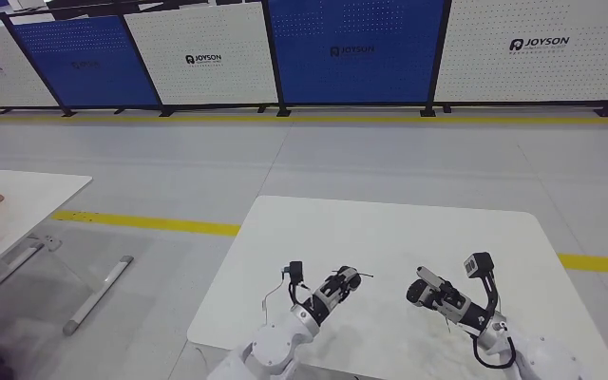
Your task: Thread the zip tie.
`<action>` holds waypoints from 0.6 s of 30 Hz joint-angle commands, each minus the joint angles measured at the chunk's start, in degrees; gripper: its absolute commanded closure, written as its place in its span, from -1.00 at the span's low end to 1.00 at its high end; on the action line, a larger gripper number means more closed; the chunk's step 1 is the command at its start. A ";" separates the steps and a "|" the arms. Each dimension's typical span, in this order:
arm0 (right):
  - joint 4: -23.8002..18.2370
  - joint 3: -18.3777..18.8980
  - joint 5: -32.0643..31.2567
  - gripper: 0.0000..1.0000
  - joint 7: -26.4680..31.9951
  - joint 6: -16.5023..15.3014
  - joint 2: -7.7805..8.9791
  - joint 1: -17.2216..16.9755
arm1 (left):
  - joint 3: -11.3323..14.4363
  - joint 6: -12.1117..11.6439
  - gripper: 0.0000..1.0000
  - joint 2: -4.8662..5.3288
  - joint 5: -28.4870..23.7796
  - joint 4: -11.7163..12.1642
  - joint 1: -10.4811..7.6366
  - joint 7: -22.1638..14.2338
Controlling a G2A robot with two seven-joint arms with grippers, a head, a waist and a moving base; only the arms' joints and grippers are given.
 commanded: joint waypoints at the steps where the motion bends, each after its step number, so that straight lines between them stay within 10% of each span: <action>1: 0.00 0.00 0.00 -1.00 0.00 0.00 0.00 0.00 | -0.31 -2.66 1.00 0.02 -0.60 -2.15 0.85 0.23; 7: 0.00 0.00 0.00 -1.00 0.00 0.00 0.00 0.00 | -2.95 -10.17 1.00 0.64 -3.77 -11.48 5.24 -2.97; 13: 0.00 0.00 0.00 -1.00 0.00 0.00 0.00 0.00 | -5.88 -10.42 1.00 1.30 -3.21 -21.17 10.96 -7.11; 18: 0.00 0.00 0.00 -1.00 0.00 0.00 0.00 0.00 | -6.28 -10.15 1.00 1.34 -0.46 -18.48 11.93 -6.68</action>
